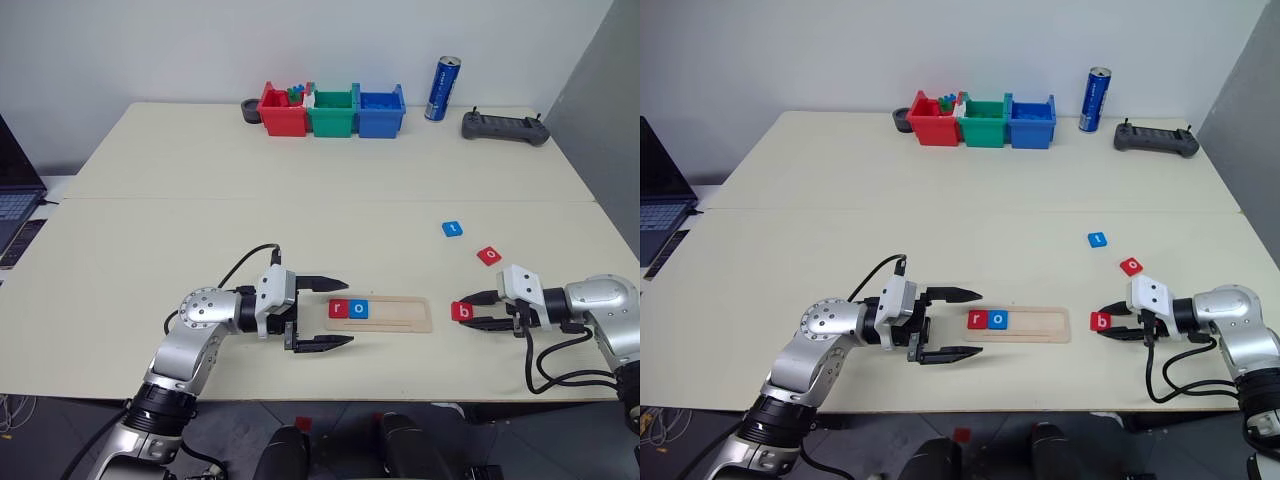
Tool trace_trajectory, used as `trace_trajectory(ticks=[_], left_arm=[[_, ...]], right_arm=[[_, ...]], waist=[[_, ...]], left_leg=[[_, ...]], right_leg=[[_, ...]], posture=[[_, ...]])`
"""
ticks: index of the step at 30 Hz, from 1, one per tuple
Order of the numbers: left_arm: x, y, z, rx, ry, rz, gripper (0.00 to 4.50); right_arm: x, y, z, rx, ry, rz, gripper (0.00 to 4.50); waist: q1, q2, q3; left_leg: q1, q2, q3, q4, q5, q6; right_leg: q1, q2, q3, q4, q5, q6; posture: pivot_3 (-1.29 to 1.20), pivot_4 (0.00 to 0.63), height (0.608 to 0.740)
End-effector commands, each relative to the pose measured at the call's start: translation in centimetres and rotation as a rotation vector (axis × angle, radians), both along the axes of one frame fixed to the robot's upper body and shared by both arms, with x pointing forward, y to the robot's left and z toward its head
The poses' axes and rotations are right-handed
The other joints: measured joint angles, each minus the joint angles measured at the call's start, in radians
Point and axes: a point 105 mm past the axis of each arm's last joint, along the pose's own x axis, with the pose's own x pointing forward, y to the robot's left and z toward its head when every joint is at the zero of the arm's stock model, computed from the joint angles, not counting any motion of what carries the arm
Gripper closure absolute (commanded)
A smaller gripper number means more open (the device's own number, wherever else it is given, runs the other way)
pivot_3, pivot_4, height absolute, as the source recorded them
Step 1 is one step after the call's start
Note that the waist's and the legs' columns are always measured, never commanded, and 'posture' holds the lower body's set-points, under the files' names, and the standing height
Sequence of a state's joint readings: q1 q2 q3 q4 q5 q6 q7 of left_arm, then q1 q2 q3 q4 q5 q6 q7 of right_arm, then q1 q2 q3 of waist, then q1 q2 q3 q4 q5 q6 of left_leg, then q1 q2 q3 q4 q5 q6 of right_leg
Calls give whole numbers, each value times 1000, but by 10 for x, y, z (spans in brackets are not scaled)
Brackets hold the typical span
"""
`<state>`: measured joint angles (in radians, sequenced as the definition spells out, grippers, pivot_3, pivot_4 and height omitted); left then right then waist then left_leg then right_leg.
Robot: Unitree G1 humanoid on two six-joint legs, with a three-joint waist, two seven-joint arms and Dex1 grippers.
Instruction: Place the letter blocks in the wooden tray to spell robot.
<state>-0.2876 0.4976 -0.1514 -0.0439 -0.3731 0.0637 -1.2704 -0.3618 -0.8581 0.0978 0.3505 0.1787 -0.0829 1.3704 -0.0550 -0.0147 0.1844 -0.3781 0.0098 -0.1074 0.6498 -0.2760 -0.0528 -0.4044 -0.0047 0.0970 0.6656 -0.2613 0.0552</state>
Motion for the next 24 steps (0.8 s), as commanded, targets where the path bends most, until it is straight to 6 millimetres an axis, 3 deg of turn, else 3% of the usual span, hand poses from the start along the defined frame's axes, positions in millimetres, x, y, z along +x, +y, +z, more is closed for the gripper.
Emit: trace_trajectory(ticks=[1, 5, 11, 19, 24], left_arm=[[-3, -2, 9, -17, -44, -8, 0], [-2, 3, 10, -18, -47, 13, 0], [-5, 7, 9, -16, -49, 36, 0], [-7, 8, 8, -11, -49, 57, 0], [-7, 9, 8, -11, -50, 67, 0]], right_arm=[[9, 12, 30, 23, -99, 20, 3040], [9, 52, 48, 115, -116, 68, 3040], [-3, 108, 44, 175, -87, 145, 3040], [2, 124, 21, 145, -62, 120, 3040], [10, 128, 17, 144, -66, 105, 3040]], waist=[[-1, 0, 0], [-3, 0, 0], [2, 0, 0], [9, 0, 0], [7, 0, 0]], left_leg=[[0, 0, 0, 0, 0, 0], [0, 0, 0, 0, 0, 0], [-1, 0, -2, 0, 0, 0], [-1, 0, -1, 0, 0, 0], [-1, 0, -1, 0, 0, 0]], right_leg=[[0, 0, 0, 0, 0, 0], [0, 0, 0, 1, 0, 0], [0, 0, -1, 0, 0, 0], [0, -1, -1, 0, 0, 0], [-1, 0, -1, 0, 0, 0]], posture=[[0, 150, 740], [0, 150, 740], [0, 150, 740], [0, 150, 740], [0, 150, 740]])
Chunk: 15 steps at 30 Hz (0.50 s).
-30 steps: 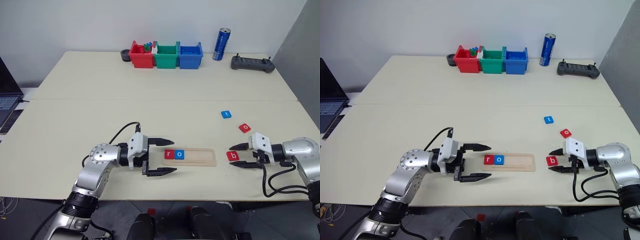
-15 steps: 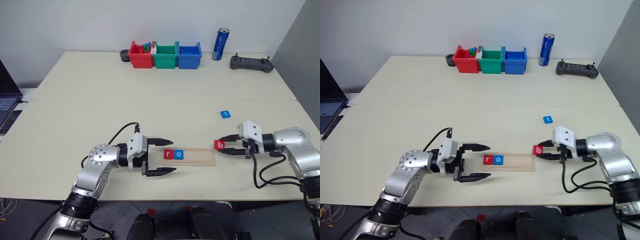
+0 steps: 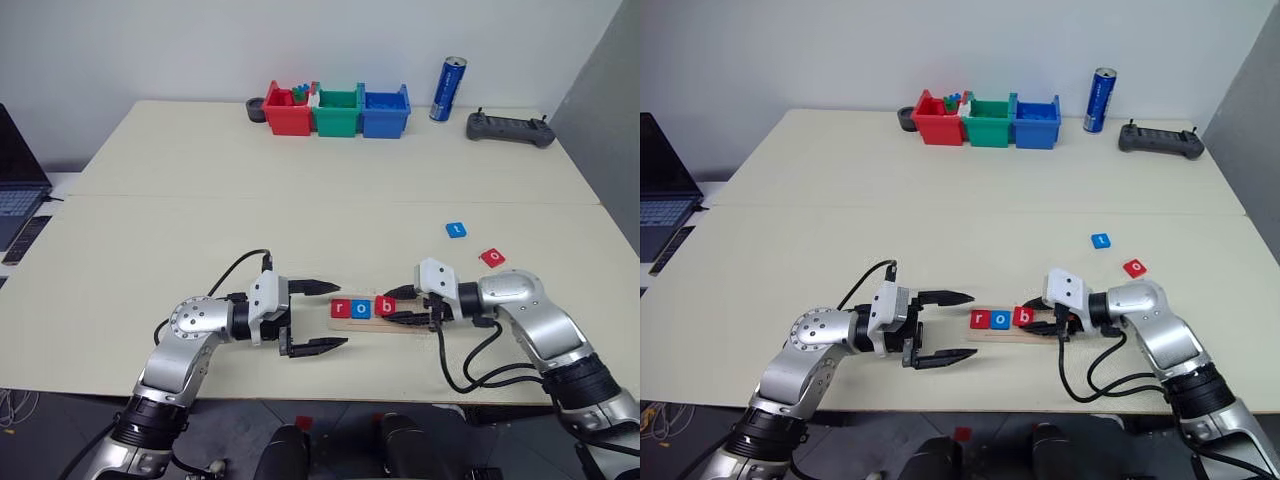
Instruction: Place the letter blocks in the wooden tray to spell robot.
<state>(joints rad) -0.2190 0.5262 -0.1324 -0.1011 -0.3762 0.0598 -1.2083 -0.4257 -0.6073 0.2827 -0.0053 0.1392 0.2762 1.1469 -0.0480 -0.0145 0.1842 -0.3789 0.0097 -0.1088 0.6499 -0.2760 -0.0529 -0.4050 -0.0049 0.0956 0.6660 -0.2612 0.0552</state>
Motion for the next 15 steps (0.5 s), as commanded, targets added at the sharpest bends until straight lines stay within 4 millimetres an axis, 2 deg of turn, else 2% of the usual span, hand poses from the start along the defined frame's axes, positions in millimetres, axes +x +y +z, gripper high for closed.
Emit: trace_trajectory(ticks=[1, 15], left_arm=[[-3, 0, 11, -11, -45, -3, 0], [1, 1, 13, -8, -55, 9, 0]], right_arm=[[6, 5, 12, 8, -57, 13, 3040], [0, 6, 9, -10, -26, 57, 3040]], waist=[[-1, 0, 0], [-3, 0, 0]], left_leg=[[0, 0, 0, 0, 0, 0], [0, 0, 0, 0, 0, 0]], right_leg=[[0, 0, 0, 0, 0, 0], [0, 0, 0, 0, 0, 0]], posture=[[0, 150, 740], [0, 150, 740]])
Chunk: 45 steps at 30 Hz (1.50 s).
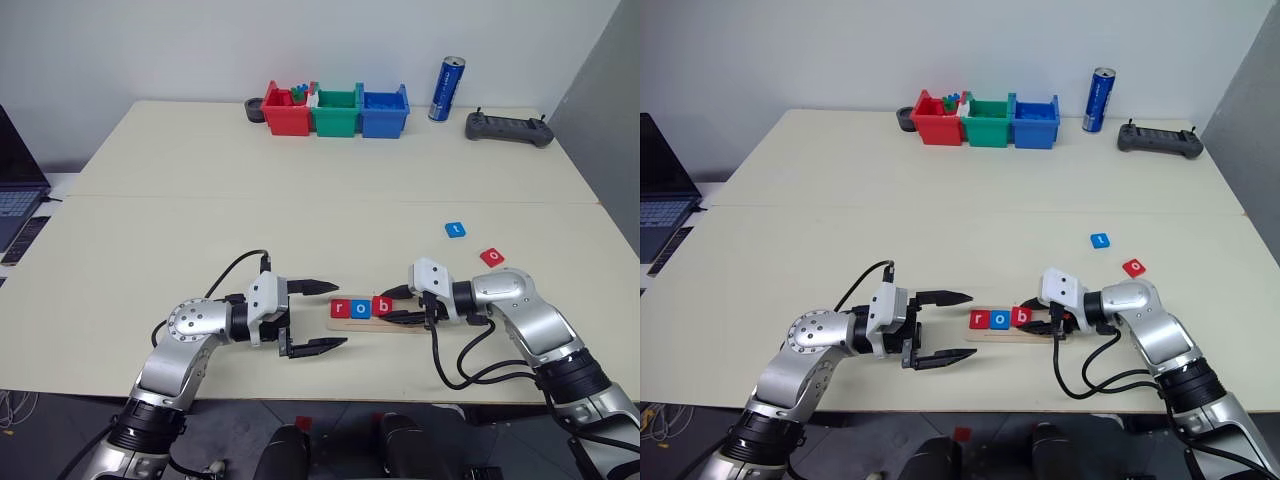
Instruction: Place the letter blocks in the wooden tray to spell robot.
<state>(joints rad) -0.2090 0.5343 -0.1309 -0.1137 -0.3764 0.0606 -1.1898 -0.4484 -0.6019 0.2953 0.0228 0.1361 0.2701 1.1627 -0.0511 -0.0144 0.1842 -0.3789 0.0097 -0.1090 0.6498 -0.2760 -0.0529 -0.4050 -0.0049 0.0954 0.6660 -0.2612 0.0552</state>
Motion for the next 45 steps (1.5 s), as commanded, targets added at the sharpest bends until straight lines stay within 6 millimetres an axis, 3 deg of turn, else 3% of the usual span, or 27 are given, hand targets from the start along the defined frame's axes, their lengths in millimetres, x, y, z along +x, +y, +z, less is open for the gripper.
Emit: trace_trajectory(ticks=[1, 7, 8, 14, 15, 22, 28, 32, 35, 40, 45], left_arm=[[1, 0, 13, -11, -52, -8, 0], [0, 0, 12, -7, -51, -11, 0], [0, 0, 12, -6, -51, -12, 0], [-1, 0, 12, -2, -49, -16, 0], [0, 0, 12, -2, -49, -17, 0], [0, -1, 12, -7, -49, -18, 0], [3, -5, 16, -42, -54, 3, 0], [8, -10, 19, -64, -60, 9, 0], [12, -13, 20, -71, -68, 3, 0], [18, -18, 24, -84, -78, -6, 0], [19, -20, 24, -85, -81, -17, 0]], right_arm=[[-2, 4, 9, -5, -32, 45, 3040], [-2, 4, 8, -1, -33, 36, 3040], [-2, 4, 8, -1, -31, 36, 2290], [-1, 5, 11, 11, -25, 27, 181], [-1, 4, 12, 14, -27, 24, 25], [13, -14, 39, 71, -84, -117, 25], [31, -68, 63, 167, -172, -496, 25], [38, -117, 52, 149, -198, -788, 25], [40, -144, 47, 125, -225, -914, 25], [45, -170, 45, 131, -223, -1021, 25], [55, -184, 34, 132, -157, -1082, 25]], waist=[[0, 0, 0], [0, 0, 0], [0, 0, 0], [0, 0, 0], [0, 0, 0], [0, 0, 0], [5, 0, 0], [13, 0, 0], [13, 0, 0], [7, 0, 0], [2, 0, 0]], left_leg=[[0, 0, 0, 0, 0, 0], [0, 0, 0, 0, 0, 0], [0, 0, 0, 0, 0, 0], [0, 0, 0, 0, 0, 0], [0, 0, 0, 0, 0, 0], [0, 0, 0, 0, 0, 0], [0, 0, 0, 0, 0, 0], [-1, -1, 0, 0, 0, 0], [0, 0, 1, 0, 0, 0], [0, 0, 1, 0, 0, 0], [0, 0, 2, 0, 0, 0]], right_leg=[[0, 0, 0, 0, 0, 0], [0, 0, 0, 0, 0, 0], [0, 0, 0, 0, 0, 0], [0, 0, 0, 0, 0, 0], [0, 0, 0, 0, 0, 0], [0, 0, 0, 0, 0, 0], [0, 0, 0, 0, 0, 0], [0, 0, 0, 0, 0, 0], [0, 0, 1, 0, 0, 0], [0, 0, 1, 0, 0, 0], [0, 0, 1, 0, 0, 0]], posture=[[0, 150, 740], [0, 150, 740], [0, 150, 740], [0, 150, 740], [0, 150, 740], [0, 150, 740], [0, 150, 740], [0, 150, 740], [0, 150, 740], [0, 150, 740], [0, 150, 740]])
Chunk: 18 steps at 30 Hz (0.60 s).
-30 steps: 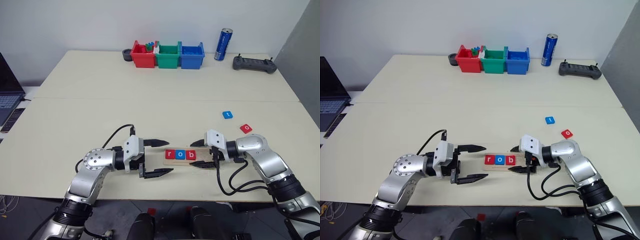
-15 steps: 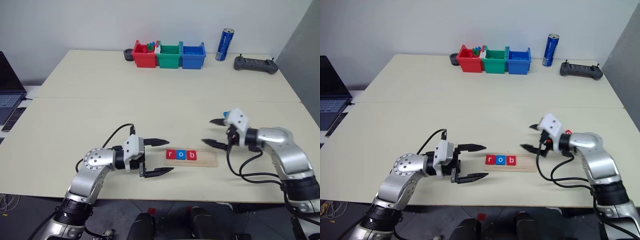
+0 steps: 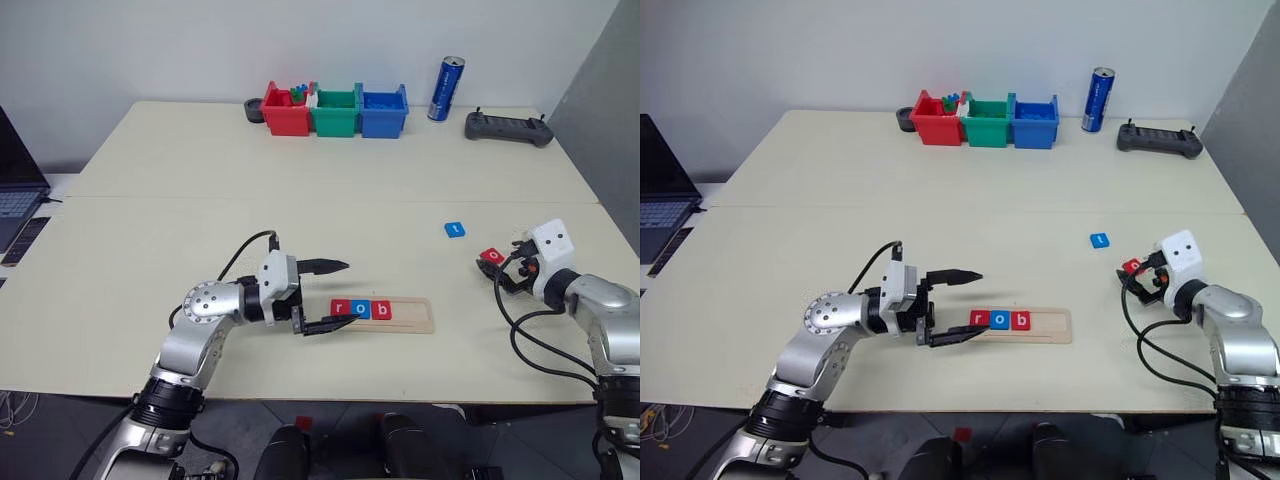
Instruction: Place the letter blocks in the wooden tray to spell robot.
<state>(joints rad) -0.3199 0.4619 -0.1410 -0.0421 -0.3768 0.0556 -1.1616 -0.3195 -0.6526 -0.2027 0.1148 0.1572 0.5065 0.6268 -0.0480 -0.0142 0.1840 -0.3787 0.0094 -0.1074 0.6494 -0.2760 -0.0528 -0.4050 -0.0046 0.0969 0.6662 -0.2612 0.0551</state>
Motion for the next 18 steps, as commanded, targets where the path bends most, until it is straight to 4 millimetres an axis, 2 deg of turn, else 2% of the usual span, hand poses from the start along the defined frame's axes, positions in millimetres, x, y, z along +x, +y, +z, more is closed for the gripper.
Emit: trace_trajectory(ticks=[1, 9, 12, 15, 18], left_arm=[[-1, -5, 8, -15, -40, -23, 0], [-3, -1, 6, -5, -48, -14, 0], [-4, 1, 6, -1, -50, -8, 0], [-5, 2, 5, 1, -50, -4, 0], [-6, 2, 5, 2, -51, -2, 0]], right_arm=[[9, -10, 8, 14, -13, -33, 25], [17, -6, -14, 90, 82, -8, 25], [20, -4, -14, 141, 91, -19, 25], [23, -3, -15, 154, 96, -22, 622], [22, 3, -17, 157, 103, -2, 1670]], waist=[[-2, 0, 0], [-8, 0, 0], [-11, 0, 0], [-12, 0, 0], [-12, 0, 0]], left_leg=[[0, 0, 0, 0, 0, 0], [0, 0, 0, 0, 0, 0], [0, 0, 0, 0, 0, 0], [1, 0, 0, 0, 0, 0], [1, 0, 0, 0, 0, 0]], right_leg=[[0, 0, 0, 0, 0, 0], [0, 0, 0, 0, 0, 0], [0, 0, 0, 0, 0, 0], [0, 0, 0, 1, 0, 0], [0, 0, 0, 0, 0, 0]], posture=[[0, 150, 740], [0, 150, 740], [0, 150, 740], [0, 150, 740], [0, 150, 740]])
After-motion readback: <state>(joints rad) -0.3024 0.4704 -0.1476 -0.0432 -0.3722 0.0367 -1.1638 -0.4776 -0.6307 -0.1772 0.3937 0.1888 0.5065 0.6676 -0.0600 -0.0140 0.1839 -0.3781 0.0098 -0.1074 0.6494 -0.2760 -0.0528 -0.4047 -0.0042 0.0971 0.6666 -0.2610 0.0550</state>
